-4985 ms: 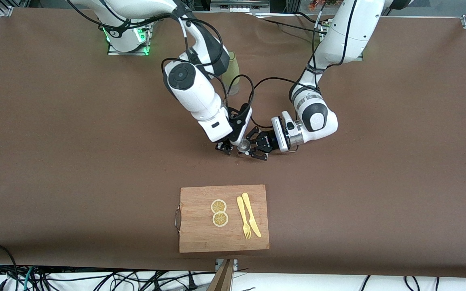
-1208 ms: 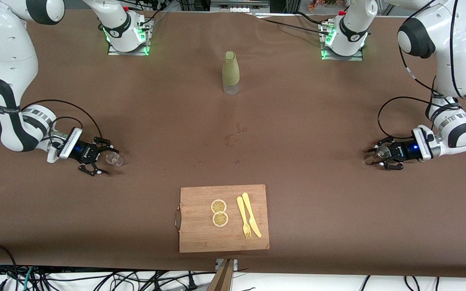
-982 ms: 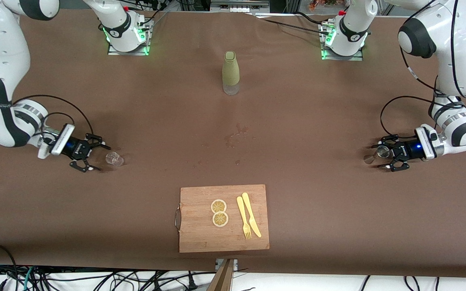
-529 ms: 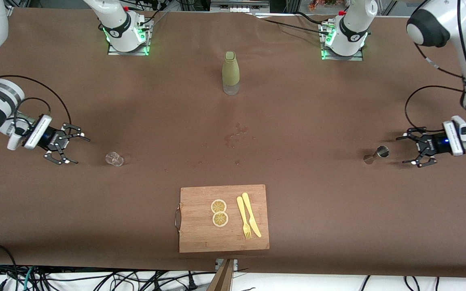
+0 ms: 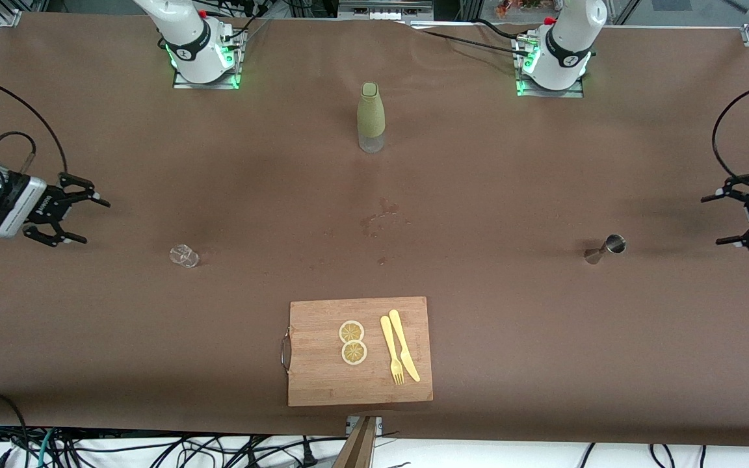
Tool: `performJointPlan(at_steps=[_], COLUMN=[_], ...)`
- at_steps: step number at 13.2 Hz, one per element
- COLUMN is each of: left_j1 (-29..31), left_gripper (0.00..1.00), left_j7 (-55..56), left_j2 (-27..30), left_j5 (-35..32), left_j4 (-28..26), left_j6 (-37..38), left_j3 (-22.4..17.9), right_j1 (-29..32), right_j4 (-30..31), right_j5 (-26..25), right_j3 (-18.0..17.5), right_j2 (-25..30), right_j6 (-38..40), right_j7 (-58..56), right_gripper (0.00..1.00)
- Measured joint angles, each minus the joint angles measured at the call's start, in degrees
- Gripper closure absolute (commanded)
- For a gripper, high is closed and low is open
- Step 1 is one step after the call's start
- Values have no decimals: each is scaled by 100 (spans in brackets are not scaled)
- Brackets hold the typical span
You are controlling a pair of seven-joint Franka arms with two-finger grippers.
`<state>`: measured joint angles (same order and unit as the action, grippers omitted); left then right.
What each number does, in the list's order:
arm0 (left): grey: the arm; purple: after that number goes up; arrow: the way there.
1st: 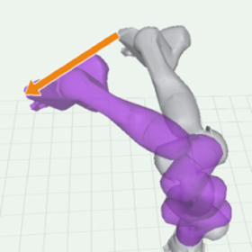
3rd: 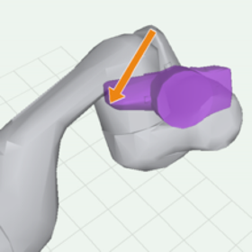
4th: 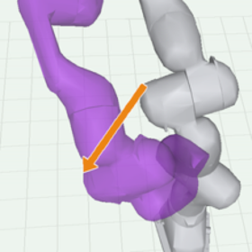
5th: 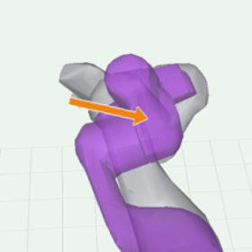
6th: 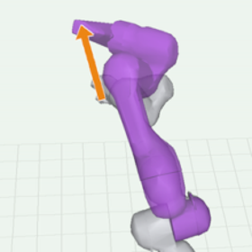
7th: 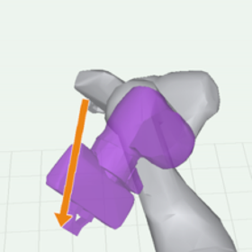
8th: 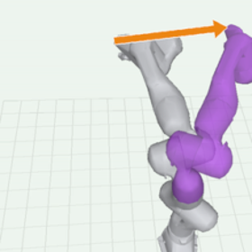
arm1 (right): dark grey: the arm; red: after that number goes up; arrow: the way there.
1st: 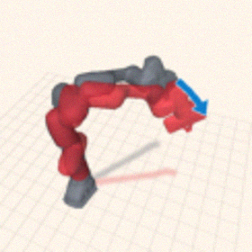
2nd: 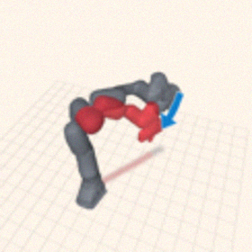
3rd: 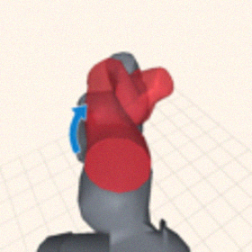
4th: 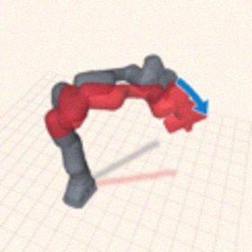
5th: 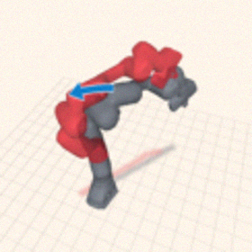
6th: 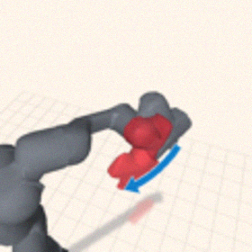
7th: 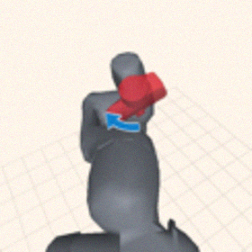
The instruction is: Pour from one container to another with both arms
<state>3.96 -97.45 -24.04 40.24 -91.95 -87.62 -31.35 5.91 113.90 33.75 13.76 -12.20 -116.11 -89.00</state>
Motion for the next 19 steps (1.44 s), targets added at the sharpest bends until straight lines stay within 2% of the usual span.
performJointPlan(at_steps=[2, 6, 10, 12, 14, 16, 19], left_j1=[-33, -64, -101, -160, -202, -205, -204], left_gripper=[0, 0, 0, 0, 0, 0, 0], left_j7=[1552, 4126, 6488, 7464, 8116, 8416, 8625], left_j2=[573, 1318, 1985, 2220, 2340, 2349, 2350], left_j5=[-738, -1900, -3191, -3625, -3830, -3964, -3978], left_j4=[-4, -20, -85, -165, -255, -294, -309], left_j6=[-57, -67, -68, -51, -34, -31, -31], left_j3=[406, 1185, 2092, 2487, 2743, 2837, 2847], right_j1=[-147, -405, -709, -826, -846, -860, -830], right_j4=[-100, -455, -1355, -1765, -1959, -1998, -1997], right_j5=[-738, -1512, -2251, -2748, -3271, -3476, -3511], right_j3=[-4, -23, -87, -264, -668, -981, -1031], right_j2=[286, 446, 510, 580, 681, 801, 852], right_j6=[74, 680, 2015, 2589, 2841, 2869, 2871], right_j7=[998, 2645, 4848, 5537, 6457, 7553, 8616], right_gripper=[0, 0, 0, 0, 0, 0, 0])
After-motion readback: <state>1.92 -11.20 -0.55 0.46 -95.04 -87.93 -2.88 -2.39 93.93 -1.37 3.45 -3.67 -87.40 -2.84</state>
